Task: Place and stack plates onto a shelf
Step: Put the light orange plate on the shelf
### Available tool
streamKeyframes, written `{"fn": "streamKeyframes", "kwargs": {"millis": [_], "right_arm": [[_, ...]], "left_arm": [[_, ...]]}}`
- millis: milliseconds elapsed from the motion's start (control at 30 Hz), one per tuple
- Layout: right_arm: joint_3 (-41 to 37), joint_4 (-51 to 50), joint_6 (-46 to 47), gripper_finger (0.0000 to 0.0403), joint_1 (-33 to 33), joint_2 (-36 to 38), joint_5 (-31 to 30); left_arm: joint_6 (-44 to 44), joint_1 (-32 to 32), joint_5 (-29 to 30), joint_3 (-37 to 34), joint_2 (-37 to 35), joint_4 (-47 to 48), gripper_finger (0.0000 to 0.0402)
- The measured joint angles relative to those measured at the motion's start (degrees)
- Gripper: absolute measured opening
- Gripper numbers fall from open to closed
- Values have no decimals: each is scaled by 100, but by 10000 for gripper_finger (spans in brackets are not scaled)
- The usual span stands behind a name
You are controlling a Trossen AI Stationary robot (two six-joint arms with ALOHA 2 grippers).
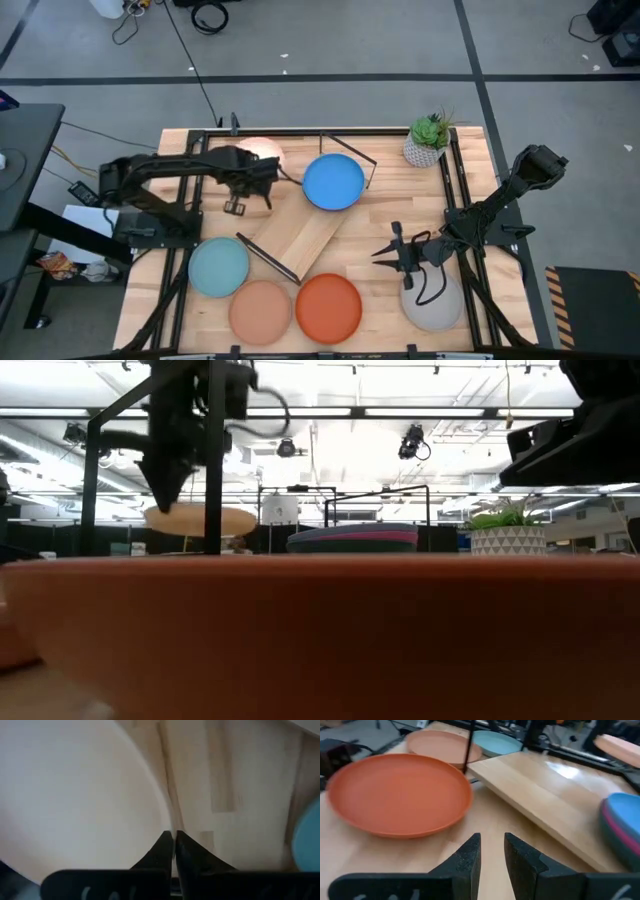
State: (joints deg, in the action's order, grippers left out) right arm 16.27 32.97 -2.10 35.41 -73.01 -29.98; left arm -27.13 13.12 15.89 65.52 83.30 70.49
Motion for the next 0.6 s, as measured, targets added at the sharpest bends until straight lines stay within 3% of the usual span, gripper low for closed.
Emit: {"fn": "streamKeyframes", "kwargs": {"millis": [133, 433, 600], "right_arm": [[0, -2, -141, 91, -111, 0, -91], [2, 222, 82, 91, -545, 0, -18], [4, 358, -47, 91, -683, 0, 90]], "left_arm": [[-1136, -368, -5, 0, -330, -43, 13], [-2323, -1801, 497, 0, -471, -161, 13], [-2989, -2516, 663, -2, -456, -712, 13]]}}
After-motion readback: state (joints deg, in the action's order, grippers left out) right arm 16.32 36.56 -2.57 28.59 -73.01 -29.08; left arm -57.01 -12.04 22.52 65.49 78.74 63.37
